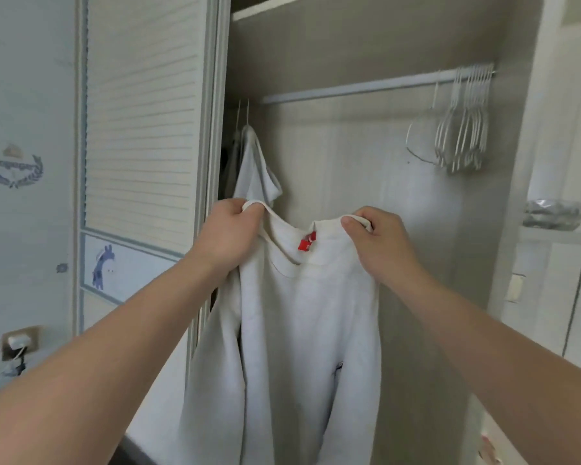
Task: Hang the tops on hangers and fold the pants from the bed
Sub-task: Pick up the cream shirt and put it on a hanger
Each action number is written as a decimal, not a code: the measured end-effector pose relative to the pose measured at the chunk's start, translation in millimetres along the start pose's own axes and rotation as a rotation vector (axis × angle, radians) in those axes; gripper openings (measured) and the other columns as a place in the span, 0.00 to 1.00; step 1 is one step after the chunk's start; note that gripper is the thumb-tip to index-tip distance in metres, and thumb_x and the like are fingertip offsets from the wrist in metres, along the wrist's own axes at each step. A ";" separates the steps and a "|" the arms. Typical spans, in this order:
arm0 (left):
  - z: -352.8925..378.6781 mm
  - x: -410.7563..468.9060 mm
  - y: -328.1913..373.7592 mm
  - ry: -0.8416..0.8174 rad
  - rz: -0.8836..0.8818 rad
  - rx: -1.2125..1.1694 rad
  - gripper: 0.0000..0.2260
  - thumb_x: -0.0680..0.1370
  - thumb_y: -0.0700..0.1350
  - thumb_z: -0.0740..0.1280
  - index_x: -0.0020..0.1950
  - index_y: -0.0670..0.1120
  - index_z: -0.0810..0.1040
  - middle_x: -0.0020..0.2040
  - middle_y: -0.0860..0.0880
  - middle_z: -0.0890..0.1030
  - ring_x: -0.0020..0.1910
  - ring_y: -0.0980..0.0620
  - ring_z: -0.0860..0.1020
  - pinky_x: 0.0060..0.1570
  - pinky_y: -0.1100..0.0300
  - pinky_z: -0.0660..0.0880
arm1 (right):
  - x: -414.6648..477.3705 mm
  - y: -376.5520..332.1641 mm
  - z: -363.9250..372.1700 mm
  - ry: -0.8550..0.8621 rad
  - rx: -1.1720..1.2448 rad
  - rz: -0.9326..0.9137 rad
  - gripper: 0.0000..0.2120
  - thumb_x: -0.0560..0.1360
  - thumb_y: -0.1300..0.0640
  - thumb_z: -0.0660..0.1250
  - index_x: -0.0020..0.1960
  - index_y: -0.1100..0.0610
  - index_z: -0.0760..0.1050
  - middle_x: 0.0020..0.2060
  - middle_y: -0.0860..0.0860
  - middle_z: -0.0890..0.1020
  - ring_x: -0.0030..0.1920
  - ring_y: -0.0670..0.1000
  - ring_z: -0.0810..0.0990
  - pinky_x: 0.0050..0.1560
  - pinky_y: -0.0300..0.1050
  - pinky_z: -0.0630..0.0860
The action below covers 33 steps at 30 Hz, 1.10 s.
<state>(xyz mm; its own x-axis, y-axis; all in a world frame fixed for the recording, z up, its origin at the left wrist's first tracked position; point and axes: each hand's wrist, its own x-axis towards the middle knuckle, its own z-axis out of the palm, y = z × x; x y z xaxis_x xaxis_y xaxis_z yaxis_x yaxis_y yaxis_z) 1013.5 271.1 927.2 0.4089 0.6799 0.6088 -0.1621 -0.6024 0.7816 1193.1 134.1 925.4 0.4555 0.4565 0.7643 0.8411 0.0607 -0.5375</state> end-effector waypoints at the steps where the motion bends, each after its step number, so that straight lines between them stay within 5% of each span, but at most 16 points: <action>1: 5.7 19.8 6.1 -0.012 0.015 -0.011 0.09 0.79 0.46 0.59 0.39 0.45 0.68 0.36 0.47 0.64 0.36 0.48 0.63 0.38 0.53 0.60 | 19.4 0.3 -3.9 0.013 -0.029 -0.004 0.13 0.79 0.54 0.66 0.40 0.61 0.75 0.31 0.46 0.74 0.33 0.45 0.70 0.35 0.42 0.66; 7: 40.7 133.7 35.5 -0.009 0.214 0.093 0.12 0.80 0.47 0.61 0.38 0.43 0.69 0.34 0.44 0.67 0.36 0.47 0.68 0.39 0.54 0.64 | 126.3 -6.1 -30.7 0.111 -0.316 -0.079 0.13 0.80 0.55 0.65 0.37 0.58 0.74 0.32 0.49 0.76 0.34 0.48 0.72 0.29 0.30 0.65; 12: 76.1 207.0 57.2 0.005 0.341 0.257 0.19 0.80 0.48 0.61 0.32 0.43 0.66 0.34 0.37 0.71 0.41 0.40 0.72 0.38 0.53 0.62 | 184.9 -8.3 -57.1 0.122 -0.675 -0.024 0.12 0.81 0.54 0.63 0.44 0.61 0.76 0.40 0.58 0.80 0.44 0.59 0.78 0.36 0.46 0.69; 15: 97.3 241.5 67.9 0.006 0.402 0.263 0.18 0.81 0.49 0.61 0.33 0.41 0.68 0.34 0.42 0.72 0.43 0.40 0.74 0.40 0.55 0.63 | 207.1 -6.2 -75.2 0.112 -0.989 -0.004 0.09 0.81 0.53 0.61 0.47 0.56 0.76 0.49 0.59 0.82 0.52 0.62 0.79 0.46 0.48 0.74; 19: 119.7 281.3 78.0 -0.006 0.487 0.253 0.15 0.81 0.49 0.62 0.40 0.39 0.72 0.41 0.41 0.75 0.45 0.41 0.73 0.43 0.56 0.65 | 225.5 -2.5 -85.2 0.157 -1.355 -0.004 0.10 0.82 0.52 0.60 0.54 0.56 0.76 0.54 0.58 0.81 0.54 0.61 0.80 0.44 0.47 0.69; 24: 144.8 315.6 78.3 -0.087 0.552 0.245 0.18 0.80 0.52 0.63 0.35 0.43 0.68 0.35 0.45 0.71 0.42 0.40 0.72 0.43 0.56 0.66 | 251.3 5.6 -89.8 0.258 -1.469 0.038 0.13 0.80 0.50 0.62 0.59 0.56 0.75 0.60 0.58 0.78 0.62 0.60 0.76 0.54 0.50 0.73; 28: 160.4 327.9 65.2 -0.133 0.595 0.255 0.19 0.80 0.52 0.64 0.34 0.44 0.66 0.32 0.47 0.70 0.39 0.40 0.71 0.38 0.55 0.64 | 274.7 19.0 -83.2 0.295 -1.473 0.221 0.29 0.78 0.38 0.64 0.70 0.56 0.67 0.67 0.57 0.73 0.69 0.60 0.70 0.63 0.54 0.69; 31: 163.5 339.9 54.1 -0.143 0.604 0.267 0.19 0.80 0.53 0.64 0.34 0.44 0.67 0.32 0.48 0.69 0.40 0.41 0.70 0.40 0.56 0.64 | 294.0 25.2 -72.1 0.367 -1.357 0.352 0.35 0.75 0.32 0.64 0.71 0.56 0.67 0.66 0.56 0.76 0.67 0.60 0.74 0.57 0.53 0.72; 33: 162.9 348.0 47.2 -0.154 0.610 0.266 0.19 0.81 0.53 0.63 0.34 0.44 0.67 0.33 0.48 0.69 0.38 0.42 0.71 0.37 0.56 0.64 | 304.7 25.8 -63.6 0.384 -1.345 0.401 0.30 0.76 0.34 0.65 0.67 0.55 0.72 0.62 0.54 0.79 0.62 0.59 0.78 0.48 0.48 0.71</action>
<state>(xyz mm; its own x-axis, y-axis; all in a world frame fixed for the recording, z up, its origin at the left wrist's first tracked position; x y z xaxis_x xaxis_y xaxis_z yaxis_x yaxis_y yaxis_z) 1294.5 411.2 1153.8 0.4405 0.1303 0.8883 -0.1858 -0.9548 0.2322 1372.2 218.3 1167.1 0.5875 -0.0315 0.8086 0.1752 -0.9706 -0.1651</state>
